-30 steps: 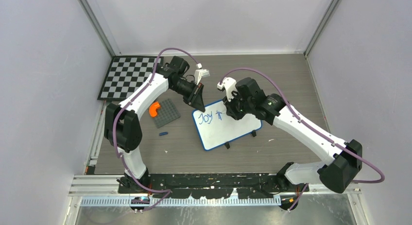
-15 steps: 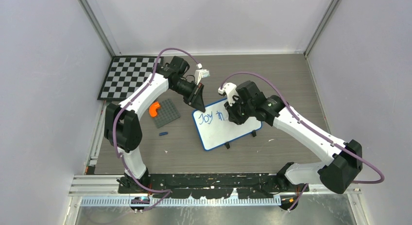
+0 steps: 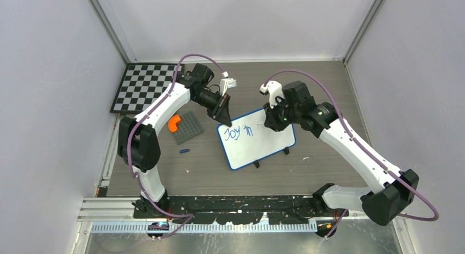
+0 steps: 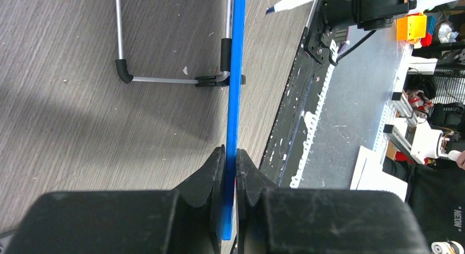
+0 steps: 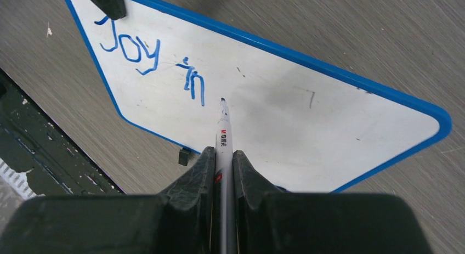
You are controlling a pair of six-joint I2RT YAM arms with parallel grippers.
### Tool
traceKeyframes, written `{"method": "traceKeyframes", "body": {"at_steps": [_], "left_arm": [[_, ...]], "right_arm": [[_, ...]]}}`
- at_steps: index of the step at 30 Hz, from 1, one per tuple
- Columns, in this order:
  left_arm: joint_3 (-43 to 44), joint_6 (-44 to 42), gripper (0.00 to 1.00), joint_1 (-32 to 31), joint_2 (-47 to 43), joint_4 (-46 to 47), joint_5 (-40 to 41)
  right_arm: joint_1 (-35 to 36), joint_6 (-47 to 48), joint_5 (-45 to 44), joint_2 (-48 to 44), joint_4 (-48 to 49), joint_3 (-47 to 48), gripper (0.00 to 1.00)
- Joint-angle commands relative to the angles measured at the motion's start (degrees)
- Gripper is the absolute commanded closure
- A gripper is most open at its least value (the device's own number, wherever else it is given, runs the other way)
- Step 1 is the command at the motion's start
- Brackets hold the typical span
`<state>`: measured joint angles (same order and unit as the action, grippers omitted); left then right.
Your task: Write a sentence on the whiteboard
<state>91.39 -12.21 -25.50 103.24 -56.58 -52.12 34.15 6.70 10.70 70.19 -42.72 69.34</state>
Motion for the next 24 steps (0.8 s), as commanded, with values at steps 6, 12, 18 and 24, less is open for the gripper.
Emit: {"method": "traceKeyframes", "body": {"at_steps": [6, 12, 18, 24], "left_arm": [[-0.72, -0.98, 1.0, -1.49, -0.06, -0.93, 1.49], [-0.86, -0.83, 1.0, -1.52, -0.14, -0.65, 1.41], [-0.92, -0.65, 1.0, -1.57, 0.03, -0.42, 1.36], [-1.04, -0.39, 1.0, -1.63, 0.12, -0.29, 1.14]], "right_arm": [[-4.21, -2.72, 6.72, -3.88, -0.88, 0.93, 1.0], [-4.64, -3.8, 6.12, -4.35, 1.89, -1.8, 1.0], [-4.24, -4.2, 4.94, -2.92, 3.75, -1.87, 1.0], [-2.57, -2.75, 1.31, -1.26, 4.3, -1.92, 1.0]]}}
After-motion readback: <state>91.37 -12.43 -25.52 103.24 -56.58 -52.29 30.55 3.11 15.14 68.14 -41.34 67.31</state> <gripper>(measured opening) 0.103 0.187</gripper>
